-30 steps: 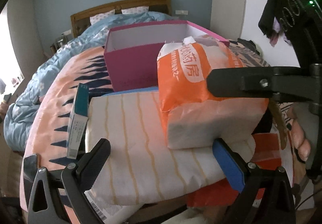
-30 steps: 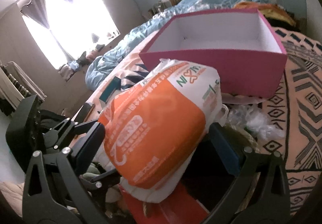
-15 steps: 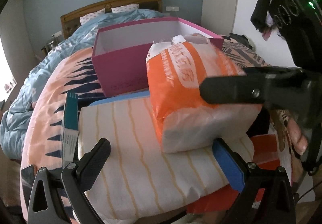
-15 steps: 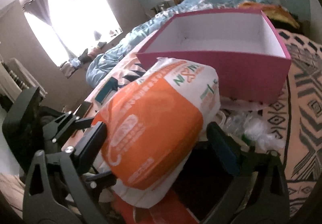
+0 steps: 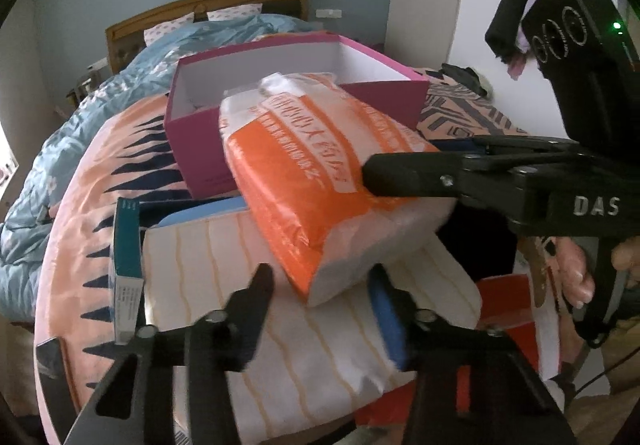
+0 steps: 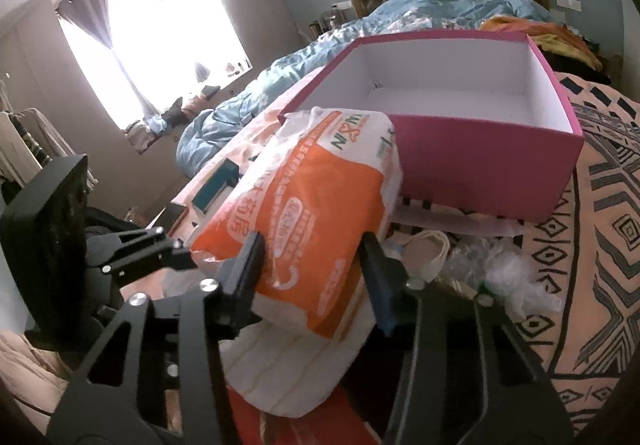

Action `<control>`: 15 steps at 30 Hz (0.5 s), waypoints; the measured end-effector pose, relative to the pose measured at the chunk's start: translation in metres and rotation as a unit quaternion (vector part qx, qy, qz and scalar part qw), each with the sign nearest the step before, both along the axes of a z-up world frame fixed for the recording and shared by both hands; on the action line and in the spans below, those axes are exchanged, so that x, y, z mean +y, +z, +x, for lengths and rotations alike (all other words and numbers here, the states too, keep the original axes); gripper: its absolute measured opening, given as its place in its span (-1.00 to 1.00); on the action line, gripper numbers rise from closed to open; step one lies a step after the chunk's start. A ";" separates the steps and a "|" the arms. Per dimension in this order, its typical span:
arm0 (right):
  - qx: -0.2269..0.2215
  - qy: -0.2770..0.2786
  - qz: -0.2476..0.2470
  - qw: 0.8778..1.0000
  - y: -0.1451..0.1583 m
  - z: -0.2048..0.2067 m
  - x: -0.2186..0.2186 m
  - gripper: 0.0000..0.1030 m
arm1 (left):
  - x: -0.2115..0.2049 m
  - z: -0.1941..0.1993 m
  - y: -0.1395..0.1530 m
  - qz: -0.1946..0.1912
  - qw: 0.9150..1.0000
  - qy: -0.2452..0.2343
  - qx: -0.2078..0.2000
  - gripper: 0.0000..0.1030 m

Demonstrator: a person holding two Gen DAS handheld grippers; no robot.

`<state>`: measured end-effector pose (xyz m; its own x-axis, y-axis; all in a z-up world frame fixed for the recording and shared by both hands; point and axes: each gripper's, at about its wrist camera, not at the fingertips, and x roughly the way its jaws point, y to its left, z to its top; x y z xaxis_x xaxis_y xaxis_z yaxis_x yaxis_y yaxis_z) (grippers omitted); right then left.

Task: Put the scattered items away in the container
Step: 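Close the right gripper on the orange-and-white diaper pack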

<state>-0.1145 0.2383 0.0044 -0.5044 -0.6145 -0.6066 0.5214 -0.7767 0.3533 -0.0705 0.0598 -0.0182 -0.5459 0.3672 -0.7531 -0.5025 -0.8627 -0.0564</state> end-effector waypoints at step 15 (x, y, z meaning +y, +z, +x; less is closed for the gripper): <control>0.002 -0.004 -0.036 0.999 0.013 -0.001 0.012 -0.34 | -0.002 0.004 0.017 0.007 0.999 -0.021 0.027 -0.29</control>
